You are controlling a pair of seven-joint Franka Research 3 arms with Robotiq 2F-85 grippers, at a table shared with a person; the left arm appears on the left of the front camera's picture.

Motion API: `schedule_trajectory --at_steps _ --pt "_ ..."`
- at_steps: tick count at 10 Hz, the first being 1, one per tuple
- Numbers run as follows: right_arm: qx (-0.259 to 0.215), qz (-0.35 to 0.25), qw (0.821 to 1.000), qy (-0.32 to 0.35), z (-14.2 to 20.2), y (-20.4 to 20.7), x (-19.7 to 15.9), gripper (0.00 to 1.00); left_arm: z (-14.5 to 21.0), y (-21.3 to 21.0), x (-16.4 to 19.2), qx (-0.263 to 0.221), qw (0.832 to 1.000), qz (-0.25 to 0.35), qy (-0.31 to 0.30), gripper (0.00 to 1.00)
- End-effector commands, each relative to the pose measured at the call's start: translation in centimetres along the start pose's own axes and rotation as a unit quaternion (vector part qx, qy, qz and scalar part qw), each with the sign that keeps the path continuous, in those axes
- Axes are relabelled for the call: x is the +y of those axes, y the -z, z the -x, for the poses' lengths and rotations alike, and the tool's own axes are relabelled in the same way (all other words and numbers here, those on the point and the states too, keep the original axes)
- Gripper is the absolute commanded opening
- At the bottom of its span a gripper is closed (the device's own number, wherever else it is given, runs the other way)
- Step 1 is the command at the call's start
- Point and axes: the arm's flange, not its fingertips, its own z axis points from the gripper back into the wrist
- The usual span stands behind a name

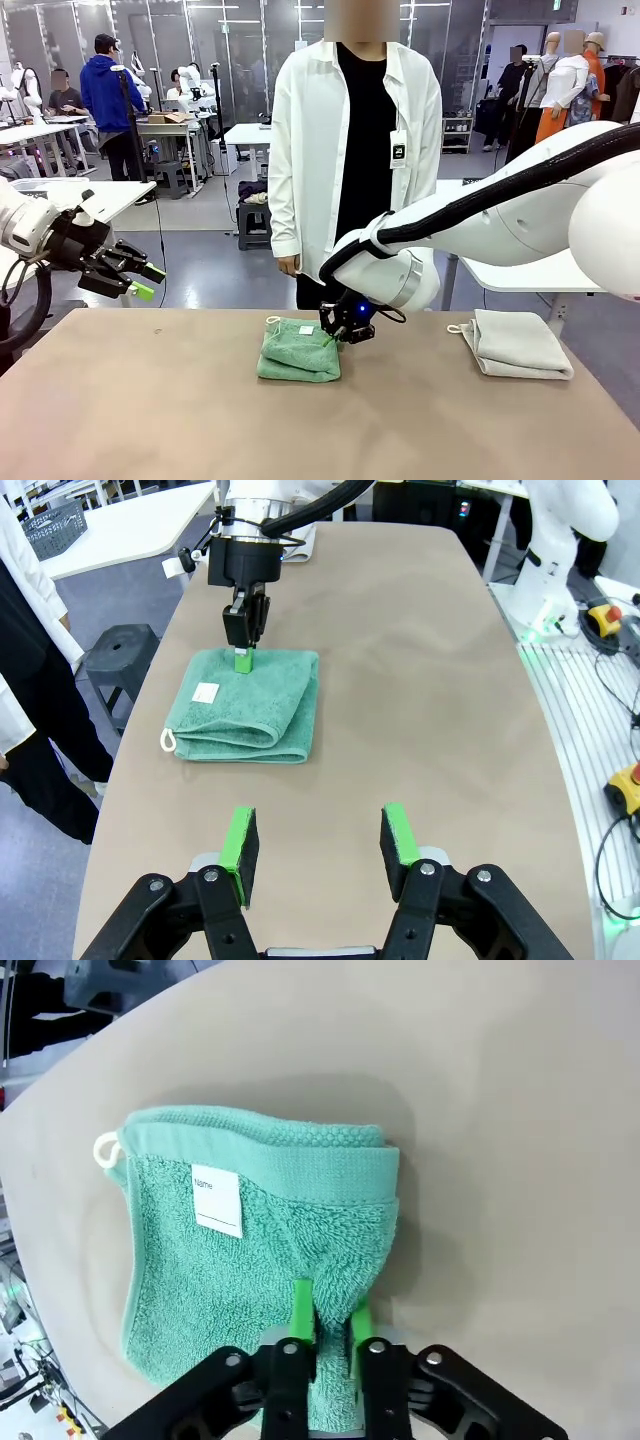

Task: Fold the towels and place them in the basket.
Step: Stack the folded Towel with hook on the right side of the table.

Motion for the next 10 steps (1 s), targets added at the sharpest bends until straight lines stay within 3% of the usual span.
schedule_trajectory --at_steps 1,3,4,8,9,10 --pt "0.011 0.0 1.0 -0.015 0.1 0.0 0.0 0.0 -0.3 -0.1 -0.1 0.001 1.0 -0.003 0.001 0.63" --pt "-0.014 0.006 1.0 -0.023 -0.2 -0.1 0.3 0.0 -0.3 -0.1 -0.1 0.001 1.0 -0.003 0.001 0.63" --pt "0.004 0.001 1.0 -0.003 0.1 0.0 0.1 0.0 -0.3 -0.1 -0.1 0.001 1.0 -0.003 0.001 0.63" --pt "0.004 0.001 1.0 -0.003 0.1 0.0 0.1 0.0 -0.3 -0.1 -0.1 0.001 1.0 -0.003 0.001 0.63" --pt "0.002 0.003 1.0 -0.007 0.0 0.0 0.2 0.06 -0.3 -0.1 -0.1 0.001 1.0 -0.003 0.001 0.63" --pt "-0.001 -0.016 0.999 -0.048 0.0 -1.6 0.8 0.06 -0.3 -0.1 -0.1 0.001 1.0 -0.003 0.001 0.63"
